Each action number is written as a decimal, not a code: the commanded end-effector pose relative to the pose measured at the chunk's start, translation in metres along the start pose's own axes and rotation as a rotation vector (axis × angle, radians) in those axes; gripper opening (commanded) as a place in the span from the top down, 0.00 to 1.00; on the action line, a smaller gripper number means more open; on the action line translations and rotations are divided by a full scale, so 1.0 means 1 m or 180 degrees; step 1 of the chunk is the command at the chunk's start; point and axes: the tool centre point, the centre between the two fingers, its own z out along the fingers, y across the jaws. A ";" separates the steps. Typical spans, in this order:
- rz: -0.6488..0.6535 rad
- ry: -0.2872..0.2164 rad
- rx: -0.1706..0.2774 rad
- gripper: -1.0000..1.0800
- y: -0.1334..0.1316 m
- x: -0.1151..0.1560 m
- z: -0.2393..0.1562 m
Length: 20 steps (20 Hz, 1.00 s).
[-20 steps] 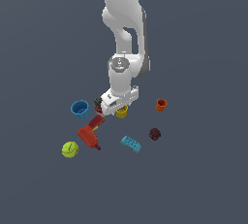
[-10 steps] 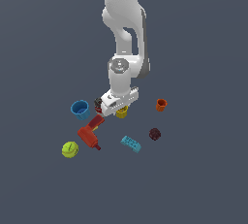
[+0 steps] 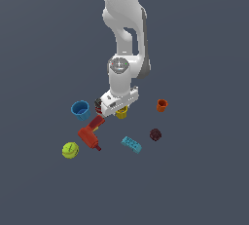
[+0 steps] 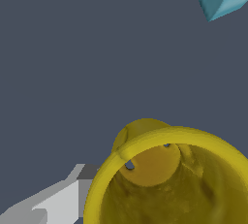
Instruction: Pick up a designated object from a clutter of objects.
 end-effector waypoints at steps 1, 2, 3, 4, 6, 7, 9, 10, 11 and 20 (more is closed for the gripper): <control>0.0001 0.0004 -0.0004 1.00 0.005 0.001 -0.006; 0.0001 0.0004 -0.0004 1.00 0.007 0.001 -0.009; 0.0001 0.0004 -0.0004 1.00 0.010 0.001 -0.013; 0.0001 0.0004 -0.0004 1.00 0.013 0.001 -0.017; 0.0001 0.0005 -0.0002 1.00 0.021 0.002 -0.026; 0.0001 0.0005 -0.0002 1.00 0.025 0.002 -0.031; 0.0001 0.0005 -0.0002 1.00 0.034 0.003 -0.042; 0.0001 0.0005 -0.0002 1.00 0.039 0.004 -0.049; 0.0001 0.0005 -0.0002 1.00 0.045 0.004 -0.056; 0.0000 0.0006 0.0000 1.00 0.103 0.010 -0.128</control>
